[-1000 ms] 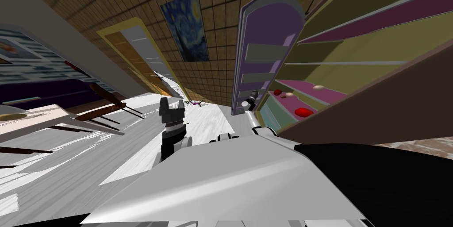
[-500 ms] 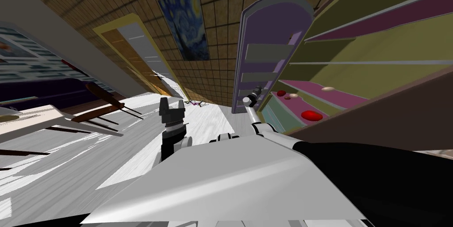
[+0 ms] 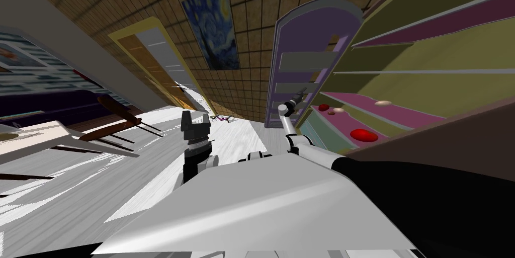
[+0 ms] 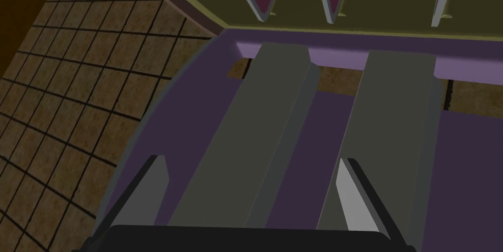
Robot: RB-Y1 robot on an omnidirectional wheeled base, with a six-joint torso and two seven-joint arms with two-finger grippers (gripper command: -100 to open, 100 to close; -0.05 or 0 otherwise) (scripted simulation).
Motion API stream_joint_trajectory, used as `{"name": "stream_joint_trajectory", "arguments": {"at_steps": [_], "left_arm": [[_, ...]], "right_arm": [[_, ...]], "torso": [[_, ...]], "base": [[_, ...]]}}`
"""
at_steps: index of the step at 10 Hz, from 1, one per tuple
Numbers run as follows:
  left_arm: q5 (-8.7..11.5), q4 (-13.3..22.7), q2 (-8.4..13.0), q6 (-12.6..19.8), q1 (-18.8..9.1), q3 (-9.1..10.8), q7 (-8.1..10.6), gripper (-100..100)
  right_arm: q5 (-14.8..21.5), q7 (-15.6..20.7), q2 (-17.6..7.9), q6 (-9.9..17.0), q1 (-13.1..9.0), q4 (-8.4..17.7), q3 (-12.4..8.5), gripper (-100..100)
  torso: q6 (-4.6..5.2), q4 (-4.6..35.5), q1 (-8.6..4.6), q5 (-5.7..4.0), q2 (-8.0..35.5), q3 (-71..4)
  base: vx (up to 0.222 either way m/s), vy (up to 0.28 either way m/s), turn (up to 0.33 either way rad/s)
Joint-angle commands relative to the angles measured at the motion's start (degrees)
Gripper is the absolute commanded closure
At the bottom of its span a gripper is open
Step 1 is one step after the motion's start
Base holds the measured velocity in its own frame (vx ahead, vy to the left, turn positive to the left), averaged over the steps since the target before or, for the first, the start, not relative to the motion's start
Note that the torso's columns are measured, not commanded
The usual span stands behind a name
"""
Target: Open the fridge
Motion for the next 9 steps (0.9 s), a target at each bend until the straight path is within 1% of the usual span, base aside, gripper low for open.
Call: {"name": "stream_joint_trajectory", "arguments": {"at_steps": [1, 5, 9], "left_arm": [[0.0, 0.0, 0.0, 0.0, 0.0, 0.0, 0.0, 0], [0.0, 0.0, 0.0, 0.0, 0.0, 0.0, 0.0, 0], [0.0, 0.0, 0.0, 0.0, 0.0, 0.0, 0.0, 0]], "right_arm": [[-2.52, 2.4, -0.05, -1.17, -3.11, -2.21, -2.3, -100], [-6.09, 5.02, 0.13, -3.42, -8.52, -3.98, -5.72, -100], [-9.77, 7.74, 0.95, -5.73, -14.1, -5.79, -9.23, -100]], "torso": [[0.0, 0.02, 0.02, 0.0, 0.09, 0.05], [-0.01, 0.03, 0.05, 0.02, 0.12, 0.07], [0.0, 0.03, 0.01, 0.0, 0.09, 0.06]], "base": [[0.107, 0.051, 0.004], [0.109, 0.058, 0.008], [0.109, 0.048, 0.008]]}}
